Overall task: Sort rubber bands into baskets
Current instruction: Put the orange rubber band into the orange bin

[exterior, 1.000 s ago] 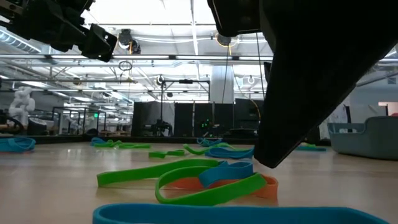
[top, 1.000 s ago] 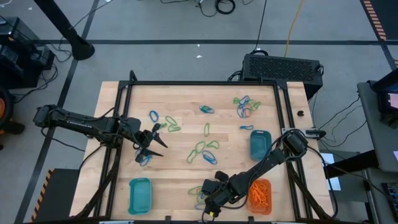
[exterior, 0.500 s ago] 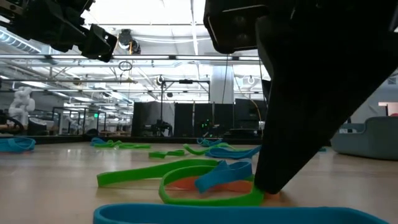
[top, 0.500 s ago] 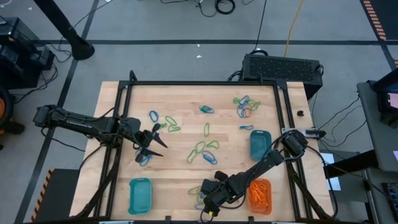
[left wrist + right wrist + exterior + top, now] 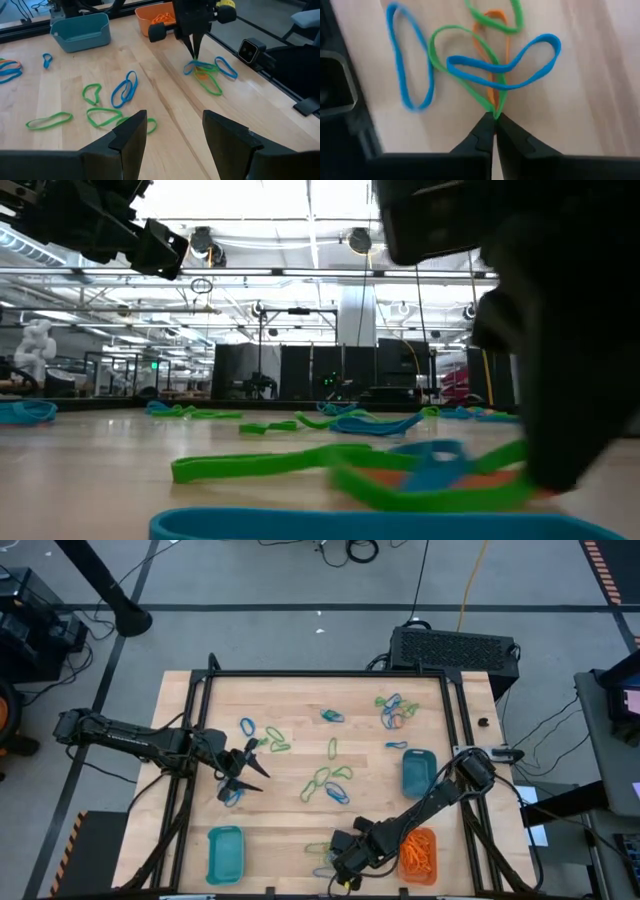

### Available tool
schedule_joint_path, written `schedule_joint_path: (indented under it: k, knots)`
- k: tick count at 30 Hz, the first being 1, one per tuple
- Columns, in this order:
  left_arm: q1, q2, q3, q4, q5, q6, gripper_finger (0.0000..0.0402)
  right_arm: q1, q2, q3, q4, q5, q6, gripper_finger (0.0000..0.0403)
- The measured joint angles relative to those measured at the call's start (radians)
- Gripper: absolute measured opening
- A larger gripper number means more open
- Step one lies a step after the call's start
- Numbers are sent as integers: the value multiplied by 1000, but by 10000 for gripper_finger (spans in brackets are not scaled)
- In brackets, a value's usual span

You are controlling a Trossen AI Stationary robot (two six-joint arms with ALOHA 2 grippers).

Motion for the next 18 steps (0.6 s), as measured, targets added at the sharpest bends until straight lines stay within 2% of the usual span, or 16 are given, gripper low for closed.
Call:
schedule_joint_path:
  k: [6,18]
  knots:
    - [0,0,0,0,0,-1,200,-13,-58,0,-116,-65,54,2]
    - [0,0,0,9,0,-2,200,-81,-193,2,-39,7,21,1]
